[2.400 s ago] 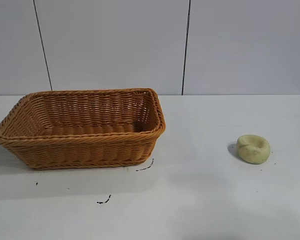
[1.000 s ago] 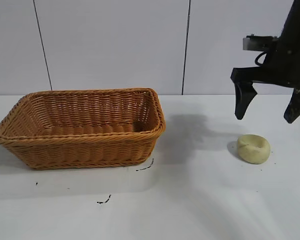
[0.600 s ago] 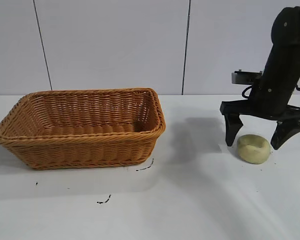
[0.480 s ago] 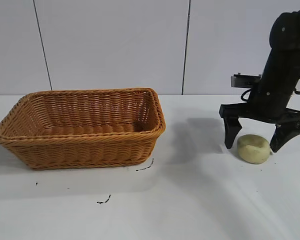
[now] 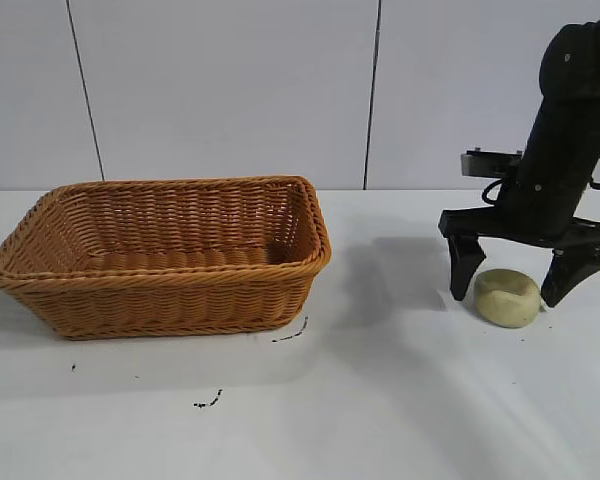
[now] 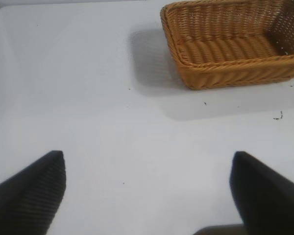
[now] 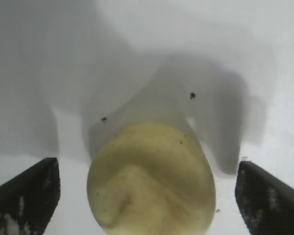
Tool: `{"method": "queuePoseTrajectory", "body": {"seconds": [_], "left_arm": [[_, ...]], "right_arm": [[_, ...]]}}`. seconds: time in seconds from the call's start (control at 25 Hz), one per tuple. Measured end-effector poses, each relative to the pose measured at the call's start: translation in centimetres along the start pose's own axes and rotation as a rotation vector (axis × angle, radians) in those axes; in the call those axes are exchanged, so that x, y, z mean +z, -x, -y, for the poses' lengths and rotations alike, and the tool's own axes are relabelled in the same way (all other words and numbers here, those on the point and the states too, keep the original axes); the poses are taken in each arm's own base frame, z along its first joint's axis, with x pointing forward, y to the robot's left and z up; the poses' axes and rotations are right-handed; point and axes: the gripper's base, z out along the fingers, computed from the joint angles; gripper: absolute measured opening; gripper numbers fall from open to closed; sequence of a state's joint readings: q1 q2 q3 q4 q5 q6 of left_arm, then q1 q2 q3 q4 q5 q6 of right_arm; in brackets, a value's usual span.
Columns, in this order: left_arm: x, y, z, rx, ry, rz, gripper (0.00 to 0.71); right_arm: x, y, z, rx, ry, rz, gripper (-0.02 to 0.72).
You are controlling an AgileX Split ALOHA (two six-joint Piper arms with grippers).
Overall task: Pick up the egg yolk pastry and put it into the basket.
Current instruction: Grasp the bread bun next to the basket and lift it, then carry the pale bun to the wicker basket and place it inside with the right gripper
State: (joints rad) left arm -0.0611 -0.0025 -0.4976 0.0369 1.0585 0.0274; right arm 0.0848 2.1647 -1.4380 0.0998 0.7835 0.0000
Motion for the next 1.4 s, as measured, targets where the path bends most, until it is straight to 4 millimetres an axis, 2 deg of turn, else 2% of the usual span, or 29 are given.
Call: {"method": "queuePoseTrajectory", "body": {"seconds": [0.24,0.36,0.44,0.56,0.68,0.8,1.0,1.12,1.28,1.4], "left_arm": [[0.0,0.0,0.0,0.0,0.0,0.0,0.693],[0.0,0.0,0.0,0.0,0.0,0.0,0.693],[0.0,0.0,0.0,0.0,0.0,0.0,0.693],[0.0,0.0,0.0,0.0,0.0,0.0,0.693],[0.0,0.0,0.0,0.0,0.0,0.0,0.693],[0.0,0.0,0.0,0.0,0.0,0.0,0.693],[0.0,0.0,0.0,0.0,0.0,0.0,0.693],[0.0,0.0,0.0,0.0,0.0,0.0,0.693],[0.0,0.0,0.0,0.0,0.0,0.0,0.693],[0.0,0.0,0.0,0.0,0.0,0.0,0.693]], "right_arm": [[0.0,0.0,0.0,0.0,0.0,-0.002,0.52],[0.0,0.0,0.0,0.0,0.0,-0.002,0.372],[0.0,0.0,0.0,0.0,0.0,-0.002,0.241],[-0.1,-0.1,0.0,-0.006,0.0,-0.01,0.127],[-0.7,-0.1,-0.1,-0.012,0.001,-0.012,0.104],[-2.5,-0.1,-0.2,-0.017,0.004,0.006,0.097],[-8.7,0.7,-0.8,-0.032,0.015,0.097,0.096],[-12.0,2.0,-1.5,-0.051,0.024,0.142,0.096],[-15.1,3.3,-4.2,-0.115,0.044,0.234,0.096],[-16.7,4.0,-8.0,-0.177,0.079,0.3,0.096]]}}
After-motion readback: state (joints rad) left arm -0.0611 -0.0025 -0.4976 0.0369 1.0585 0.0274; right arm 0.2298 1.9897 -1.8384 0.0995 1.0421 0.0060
